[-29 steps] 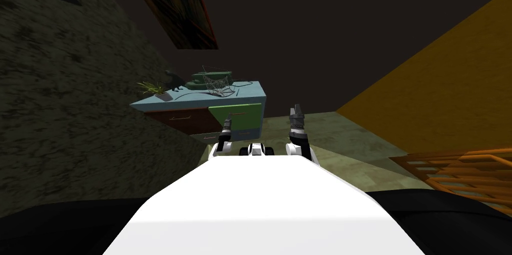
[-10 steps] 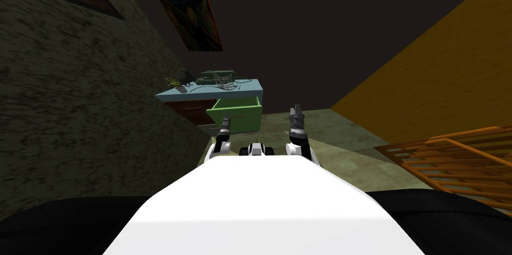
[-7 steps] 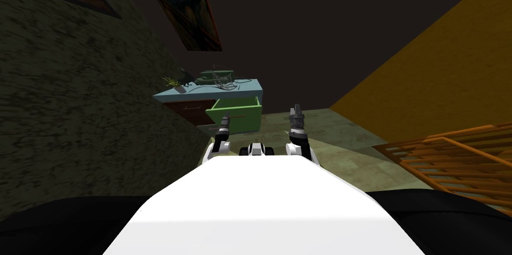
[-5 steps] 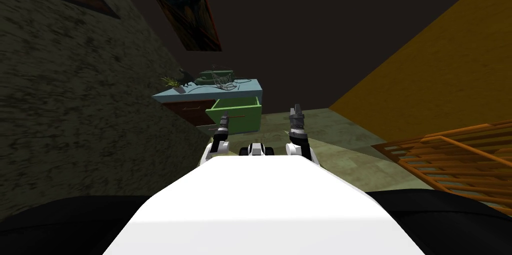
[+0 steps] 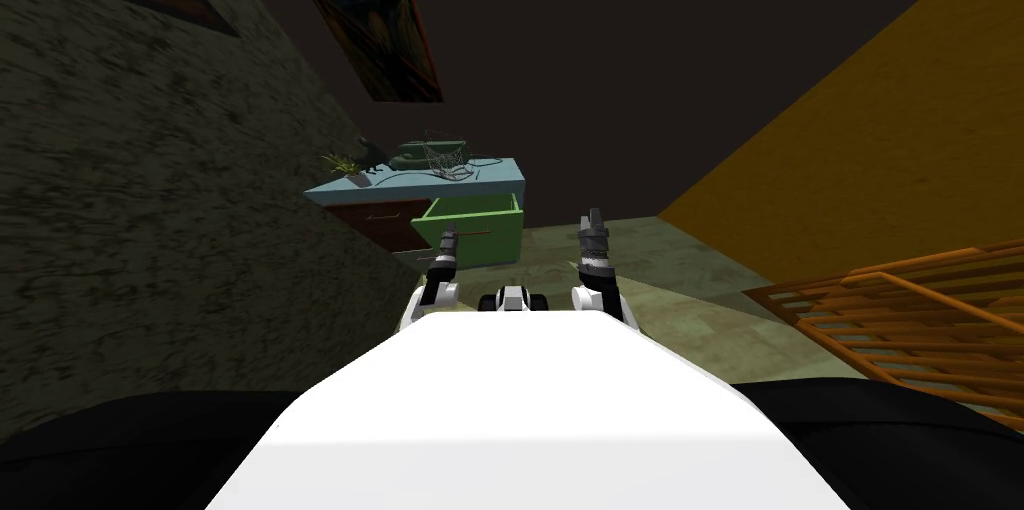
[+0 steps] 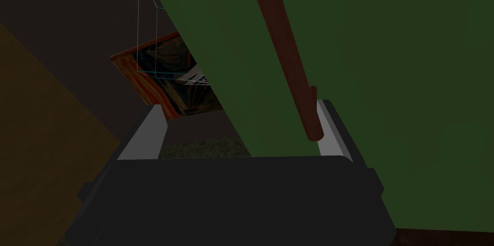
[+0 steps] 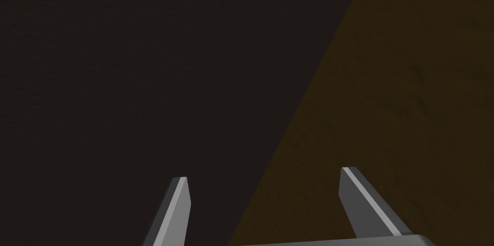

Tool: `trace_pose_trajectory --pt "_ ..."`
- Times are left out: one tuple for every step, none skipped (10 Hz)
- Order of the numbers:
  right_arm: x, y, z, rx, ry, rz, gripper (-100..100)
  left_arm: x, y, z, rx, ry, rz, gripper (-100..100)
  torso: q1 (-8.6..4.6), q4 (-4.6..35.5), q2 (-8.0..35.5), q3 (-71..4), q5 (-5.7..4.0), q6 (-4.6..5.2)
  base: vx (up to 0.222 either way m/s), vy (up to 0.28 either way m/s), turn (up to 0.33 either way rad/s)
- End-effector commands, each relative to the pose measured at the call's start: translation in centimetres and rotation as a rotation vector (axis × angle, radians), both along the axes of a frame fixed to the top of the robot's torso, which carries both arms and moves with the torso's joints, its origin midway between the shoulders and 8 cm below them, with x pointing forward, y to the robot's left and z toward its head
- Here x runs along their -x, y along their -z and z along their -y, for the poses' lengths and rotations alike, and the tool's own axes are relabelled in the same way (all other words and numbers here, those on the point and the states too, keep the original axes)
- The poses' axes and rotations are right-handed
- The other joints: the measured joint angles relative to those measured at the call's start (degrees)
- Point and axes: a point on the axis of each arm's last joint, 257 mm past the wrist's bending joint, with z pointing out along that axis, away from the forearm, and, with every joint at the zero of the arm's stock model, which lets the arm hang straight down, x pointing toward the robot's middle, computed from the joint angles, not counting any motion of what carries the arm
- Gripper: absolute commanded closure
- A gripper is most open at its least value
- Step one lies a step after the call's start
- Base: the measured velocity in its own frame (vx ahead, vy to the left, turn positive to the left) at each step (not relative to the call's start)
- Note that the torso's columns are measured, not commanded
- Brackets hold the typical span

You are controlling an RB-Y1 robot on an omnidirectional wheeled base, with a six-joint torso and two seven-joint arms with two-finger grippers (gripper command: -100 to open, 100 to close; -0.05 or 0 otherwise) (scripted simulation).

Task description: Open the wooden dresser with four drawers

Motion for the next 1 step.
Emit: trace_pose_trajectory --pt "0.00 0.00 0.00 0.000 0.000 0.000 0 0.00 0.00 0.00 0.000 0.000 0.000 0 0.00 0.0 0.0 0.0 0.00 0.00 0.000 0.000 0.000"
